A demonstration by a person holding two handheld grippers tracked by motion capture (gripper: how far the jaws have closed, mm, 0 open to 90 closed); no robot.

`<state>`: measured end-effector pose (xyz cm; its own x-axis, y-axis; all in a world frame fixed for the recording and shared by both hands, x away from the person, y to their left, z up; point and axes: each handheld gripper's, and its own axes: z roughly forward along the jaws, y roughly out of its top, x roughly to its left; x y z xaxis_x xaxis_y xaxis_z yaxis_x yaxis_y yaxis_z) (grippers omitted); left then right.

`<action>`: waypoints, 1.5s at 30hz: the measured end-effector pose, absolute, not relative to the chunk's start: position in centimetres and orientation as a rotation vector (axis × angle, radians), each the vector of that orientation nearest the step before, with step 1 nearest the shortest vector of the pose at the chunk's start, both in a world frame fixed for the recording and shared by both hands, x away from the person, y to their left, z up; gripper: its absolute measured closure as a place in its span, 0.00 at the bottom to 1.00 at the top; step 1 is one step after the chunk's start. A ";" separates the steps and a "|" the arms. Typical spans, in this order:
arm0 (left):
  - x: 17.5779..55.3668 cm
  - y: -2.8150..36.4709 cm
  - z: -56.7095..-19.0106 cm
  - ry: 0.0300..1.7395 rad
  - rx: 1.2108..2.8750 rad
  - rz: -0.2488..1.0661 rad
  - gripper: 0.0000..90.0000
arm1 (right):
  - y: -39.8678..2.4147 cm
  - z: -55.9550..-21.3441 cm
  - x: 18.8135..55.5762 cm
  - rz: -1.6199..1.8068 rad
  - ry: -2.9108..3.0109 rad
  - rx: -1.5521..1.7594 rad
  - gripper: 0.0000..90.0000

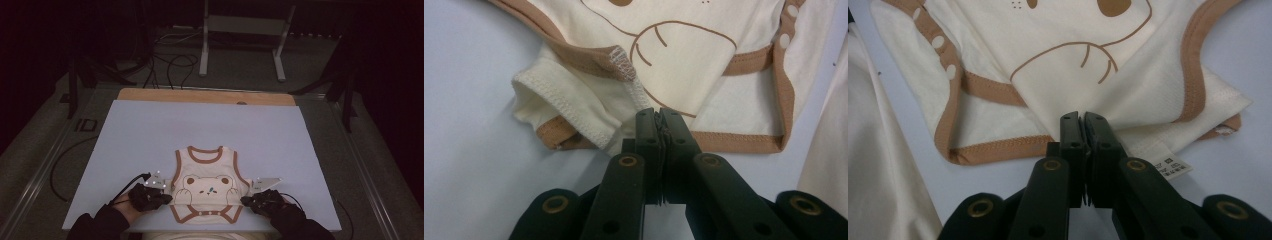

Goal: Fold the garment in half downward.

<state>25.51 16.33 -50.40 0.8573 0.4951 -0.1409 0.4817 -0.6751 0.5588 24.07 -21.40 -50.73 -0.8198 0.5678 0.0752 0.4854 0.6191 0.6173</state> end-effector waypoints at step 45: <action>29.1 16.9 -42.9 0.542 2.363 0.110 0.00 | -21.8 -42.3 27.8 1.155 2.553 0.763 0.11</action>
<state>29.11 16.90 -42.95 0.9087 0.4117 -0.0688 0.3521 -0.6677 0.6559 27.78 -21.80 -42.26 -0.8359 0.5489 -0.0007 0.3618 0.5518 0.7514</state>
